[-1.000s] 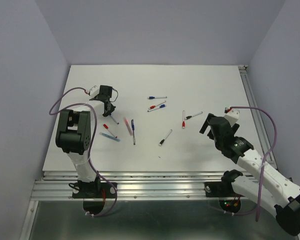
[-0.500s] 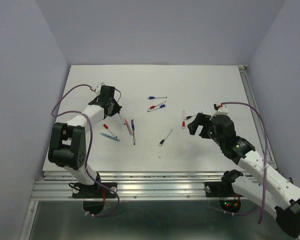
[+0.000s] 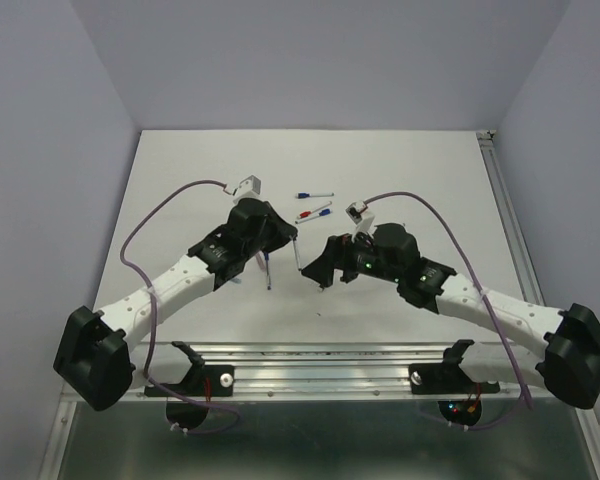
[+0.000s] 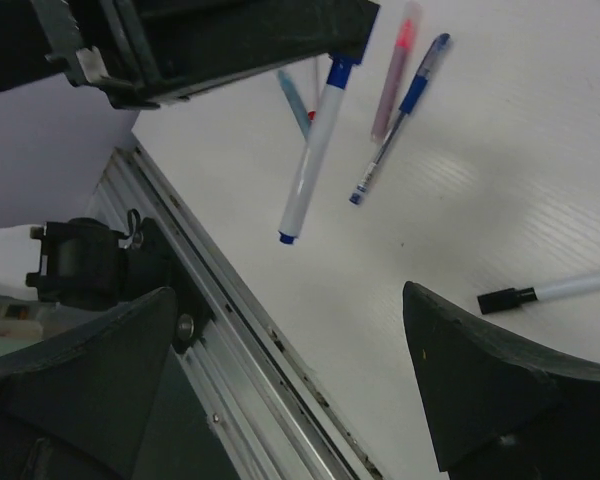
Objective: Open the pen caps
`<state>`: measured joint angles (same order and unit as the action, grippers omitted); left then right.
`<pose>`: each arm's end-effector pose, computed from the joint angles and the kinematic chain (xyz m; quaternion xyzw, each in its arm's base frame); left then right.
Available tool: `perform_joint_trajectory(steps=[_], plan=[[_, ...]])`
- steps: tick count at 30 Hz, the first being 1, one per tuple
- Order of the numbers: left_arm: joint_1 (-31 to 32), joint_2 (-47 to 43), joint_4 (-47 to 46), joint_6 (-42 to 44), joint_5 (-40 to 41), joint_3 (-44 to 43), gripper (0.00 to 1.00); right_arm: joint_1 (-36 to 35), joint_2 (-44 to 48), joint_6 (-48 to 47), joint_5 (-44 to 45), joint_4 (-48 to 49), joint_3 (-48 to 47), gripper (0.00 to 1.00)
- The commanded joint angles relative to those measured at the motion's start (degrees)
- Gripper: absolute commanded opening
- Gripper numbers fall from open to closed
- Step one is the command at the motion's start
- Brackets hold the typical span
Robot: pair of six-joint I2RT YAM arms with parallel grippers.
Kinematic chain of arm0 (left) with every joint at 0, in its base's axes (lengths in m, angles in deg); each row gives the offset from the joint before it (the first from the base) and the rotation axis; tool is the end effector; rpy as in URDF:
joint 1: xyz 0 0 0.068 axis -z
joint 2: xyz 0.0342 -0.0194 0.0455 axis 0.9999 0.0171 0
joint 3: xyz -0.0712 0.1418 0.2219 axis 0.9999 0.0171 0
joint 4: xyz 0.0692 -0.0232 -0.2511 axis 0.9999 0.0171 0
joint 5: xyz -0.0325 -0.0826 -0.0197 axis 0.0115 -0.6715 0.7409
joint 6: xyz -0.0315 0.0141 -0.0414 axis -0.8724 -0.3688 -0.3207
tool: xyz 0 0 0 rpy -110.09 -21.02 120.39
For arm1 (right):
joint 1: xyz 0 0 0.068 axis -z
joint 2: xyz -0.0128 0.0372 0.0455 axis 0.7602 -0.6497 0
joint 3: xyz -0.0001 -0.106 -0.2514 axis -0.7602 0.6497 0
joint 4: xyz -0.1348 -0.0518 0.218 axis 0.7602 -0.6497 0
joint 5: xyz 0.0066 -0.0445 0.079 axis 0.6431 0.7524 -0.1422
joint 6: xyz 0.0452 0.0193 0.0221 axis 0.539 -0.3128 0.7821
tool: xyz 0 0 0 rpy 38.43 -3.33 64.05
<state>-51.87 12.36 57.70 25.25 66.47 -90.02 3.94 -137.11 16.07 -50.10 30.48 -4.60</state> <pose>0.2247 -0.1664 0.2896 -0.1059 0.8229 -0.3520 0.4332 0.1743 0.1884 0.2613 -0.1387 0.8059 0.4334 0.3787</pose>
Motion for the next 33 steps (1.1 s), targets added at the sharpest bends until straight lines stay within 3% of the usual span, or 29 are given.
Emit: perform_joint_trajectory(steps=[1,6,13,16,17,19,20,25,33], plan=[[2.22,-3.72,-2.63,-2.94,1.16,0.83,0.00,-2.88,-2.24,2.39,1.65,9.00,-5.44,0.97],[3.81,-7.42,-3.52,-5.14,1.69,3.20,0.00,-4.29,-7.06,3.45,4.56,10.59,-7.99,0.88],[4.07,-11.11,-3.87,-6.55,2.74,5.31,0.00,-6.23,-11.12,3.36,6.23,9.71,-11.07,0.64],[4.25,-11.90,-4.13,-6.82,2.39,6.10,0.00,-6.67,-12.26,3.71,7.28,10.41,-11.68,0.48],[4.25,-12.25,-4.48,-7.08,2.39,6.80,0.00,-6.67,-12.61,3.88,8.24,10.85,-11.60,0.31],[4.43,-12.69,-5.45,-7.25,2.13,7.77,0.00,-6.76,-12.88,3.97,8.16,12.34,-10.99,0.14],[4.43,-13.22,-6.41,-7.17,2.04,8.73,0.00,-6.76,-13.31,4.23,7.73,12.69,-10.90,0.01],[4.43,-13.93,-8.43,-7.87,4.23,10.14,0.00,-7.10,-14.72,5.12,3.95,12.61,-10.46,0.01],[4.34,-7.34,-11.25,-7.61,24.08,6.72,0.00,-13.16,-13.32,11.18,-7.83,17.62,-4.84,0.01]])
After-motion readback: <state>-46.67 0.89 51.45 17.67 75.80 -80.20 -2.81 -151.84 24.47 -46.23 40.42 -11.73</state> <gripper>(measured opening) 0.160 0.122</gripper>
